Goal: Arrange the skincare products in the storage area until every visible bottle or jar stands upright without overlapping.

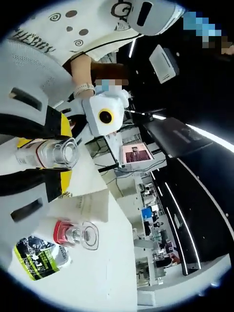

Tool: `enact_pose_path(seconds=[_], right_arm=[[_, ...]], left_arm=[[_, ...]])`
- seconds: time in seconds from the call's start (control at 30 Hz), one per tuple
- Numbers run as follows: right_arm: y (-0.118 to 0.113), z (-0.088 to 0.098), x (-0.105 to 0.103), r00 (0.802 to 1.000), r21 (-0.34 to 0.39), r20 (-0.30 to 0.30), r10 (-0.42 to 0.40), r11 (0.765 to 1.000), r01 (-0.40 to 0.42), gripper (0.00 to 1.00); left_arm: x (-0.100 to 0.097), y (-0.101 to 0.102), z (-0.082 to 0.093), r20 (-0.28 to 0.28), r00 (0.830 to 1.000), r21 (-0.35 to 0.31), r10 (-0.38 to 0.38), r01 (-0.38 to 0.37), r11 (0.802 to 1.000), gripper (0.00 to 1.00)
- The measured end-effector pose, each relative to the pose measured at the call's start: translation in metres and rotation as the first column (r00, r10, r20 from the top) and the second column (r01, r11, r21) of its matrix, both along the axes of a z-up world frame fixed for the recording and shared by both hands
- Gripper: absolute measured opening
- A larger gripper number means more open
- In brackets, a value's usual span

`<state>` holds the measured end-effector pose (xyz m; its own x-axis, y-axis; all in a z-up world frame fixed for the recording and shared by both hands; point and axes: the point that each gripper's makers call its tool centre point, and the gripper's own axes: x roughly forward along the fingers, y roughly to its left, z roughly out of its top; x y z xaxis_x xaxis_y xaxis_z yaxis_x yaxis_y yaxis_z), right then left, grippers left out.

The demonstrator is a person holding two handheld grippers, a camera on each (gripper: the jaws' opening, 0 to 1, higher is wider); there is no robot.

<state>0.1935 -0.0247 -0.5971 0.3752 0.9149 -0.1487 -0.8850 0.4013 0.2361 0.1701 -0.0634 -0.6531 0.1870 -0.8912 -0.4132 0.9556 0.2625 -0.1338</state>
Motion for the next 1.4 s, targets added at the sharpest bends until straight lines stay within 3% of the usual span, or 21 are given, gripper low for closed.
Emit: enact_pose_path(seconds=[0.07,0.1,0.13,0.27,0.3,0.53,0.73,1.07,1.3,1.4], right_arm=[[-0.001,-0.003,0.003,1.0,-0.033,0.021,0.006,0.999,-0.005,0.22],[-0.002,-0.003,0.004,1.0,-0.04,0.023,0.007,0.999,-0.006,0.22],[-0.003,-0.006,0.005,1.0,-0.063,0.03,0.011,0.998,-0.009,0.22],[-0.007,-0.013,0.009,0.999,-0.107,0.049,0.001,0.994,0.005,0.22],[-0.007,-0.013,0.01,0.999,-0.107,0.053,-0.003,0.994,0.008,0.22],[-0.018,-0.02,0.018,0.994,-0.153,0.093,-0.053,0.986,0.067,0.22],[-0.028,-0.031,0.019,0.993,-0.175,0.079,-0.084,0.98,0.097,0.23],[-0.041,-0.037,0.028,0.983,-0.19,0.057,-0.175,0.965,0.183,0.29],[-0.039,-0.036,0.025,0.986,-0.181,0.056,-0.157,0.97,0.165,0.24],[-0.037,-0.04,0.024,0.987,-0.217,0.079,-0.143,0.963,0.157,0.22]], left_arm=[[-0.001,-0.001,-0.002,0.019,1.0,0.035,-0.016,0.016,0.999,0.36],[0.001,-0.001,-0.003,0.032,0.999,0.047,-0.015,0.013,0.999,0.36],[0.008,0.001,-0.003,0.081,0.997,0.084,-0.01,0.003,0.996,0.33],[0.018,-0.001,-0.001,0.106,0.994,0.1,-0.008,-0.003,0.995,0.3],[0.022,-0.005,0.0,0.136,0.991,0.098,-0.008,-0.005,0.995,0.29],[0.029,-0.017,-0.01,0.105,0.994,0.111,-0.027,0.015,0.994,0.22],[0.031,-0.021,-0.019,0.098,0.993,0.135,-0.06,0.046,0.99,0.2],[0.038,-0.024,-0.026,0.08,0.997,0.121,-0.019,0.009,0.993,0.2],[0.04,-0.021,-0.034,0.064,0.998,0.107,0.011,-0.017,0.994,0.2],[0.038,-0.024,-0.036,0.074,0.997,0.109,0.008,-0.016,0.994,0.2]])
